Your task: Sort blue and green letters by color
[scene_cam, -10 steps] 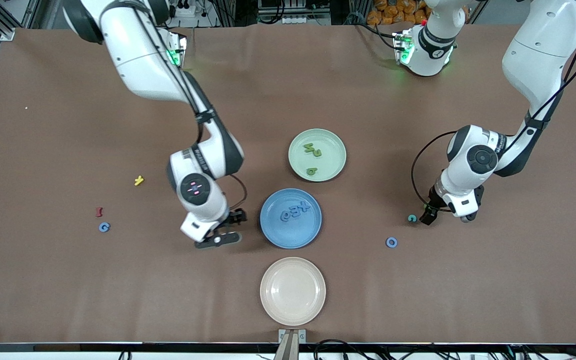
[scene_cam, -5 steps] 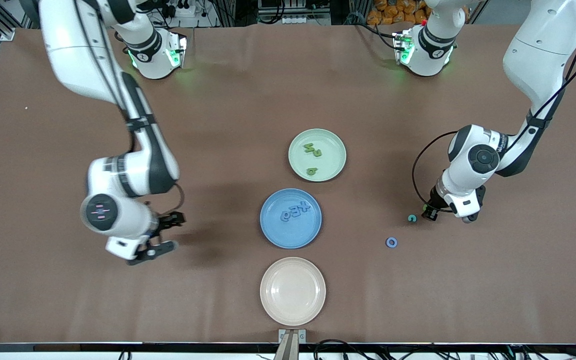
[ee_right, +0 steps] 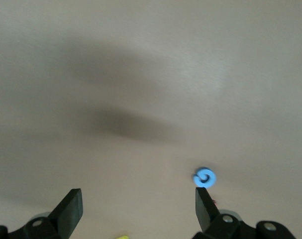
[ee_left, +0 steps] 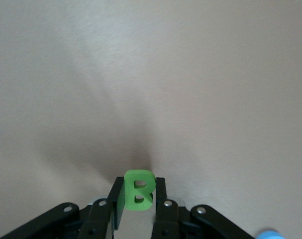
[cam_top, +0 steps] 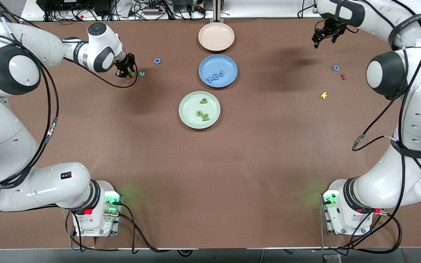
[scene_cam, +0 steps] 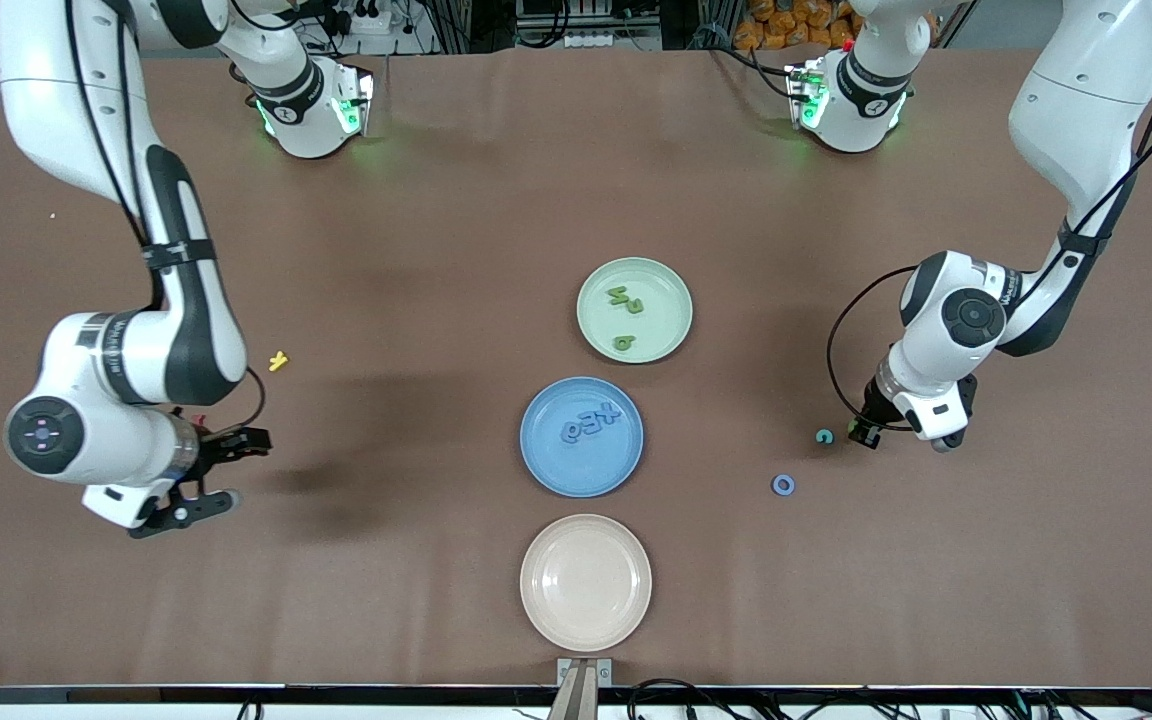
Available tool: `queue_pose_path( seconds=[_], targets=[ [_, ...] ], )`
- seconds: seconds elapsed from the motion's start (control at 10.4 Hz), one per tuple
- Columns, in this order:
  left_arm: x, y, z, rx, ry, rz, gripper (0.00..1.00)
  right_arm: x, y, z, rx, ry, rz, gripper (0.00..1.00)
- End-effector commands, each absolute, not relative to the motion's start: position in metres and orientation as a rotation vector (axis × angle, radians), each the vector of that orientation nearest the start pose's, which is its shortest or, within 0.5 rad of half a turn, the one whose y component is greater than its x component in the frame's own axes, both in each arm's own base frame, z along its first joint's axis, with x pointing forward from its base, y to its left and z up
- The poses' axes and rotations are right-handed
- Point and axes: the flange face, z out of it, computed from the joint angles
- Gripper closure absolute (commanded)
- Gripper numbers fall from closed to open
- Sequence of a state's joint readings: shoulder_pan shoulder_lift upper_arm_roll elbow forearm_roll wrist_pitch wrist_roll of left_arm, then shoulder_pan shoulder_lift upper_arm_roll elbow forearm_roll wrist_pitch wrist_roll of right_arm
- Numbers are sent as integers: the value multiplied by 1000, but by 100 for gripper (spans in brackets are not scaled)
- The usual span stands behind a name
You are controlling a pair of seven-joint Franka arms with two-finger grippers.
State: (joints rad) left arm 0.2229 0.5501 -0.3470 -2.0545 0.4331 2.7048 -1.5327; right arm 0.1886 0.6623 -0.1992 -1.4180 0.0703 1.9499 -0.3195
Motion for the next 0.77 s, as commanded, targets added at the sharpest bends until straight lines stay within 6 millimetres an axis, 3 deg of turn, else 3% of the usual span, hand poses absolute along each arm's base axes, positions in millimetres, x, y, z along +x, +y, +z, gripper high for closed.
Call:
queue_pose_path(
  seconds=[0.0, 0.19, 0.38, 0.58, 0.67],
  targets=[
    [611, -112, 235, -2759, -1643, -286, 100, 699, -27, 299, -3135, -490, 203, 0],
    [595, -185, 234, -2809, -1540, -247, 100, 681, -45, 286, -3145, -483, 88, 0],
    [576, -245, 237, -2831, -1456, -228, 100, 661, -63, 257, -3152, -518, 3, 0],
    [530, -322, 220, -2879, -1263, -167, 100, 646, -74, 233, -3170, -500, -62, 0],
    [511, -351, 222, -2888, -1243, -170, 100, 642, -74, 226, -3174, -500, -86, 0]
  ],
)
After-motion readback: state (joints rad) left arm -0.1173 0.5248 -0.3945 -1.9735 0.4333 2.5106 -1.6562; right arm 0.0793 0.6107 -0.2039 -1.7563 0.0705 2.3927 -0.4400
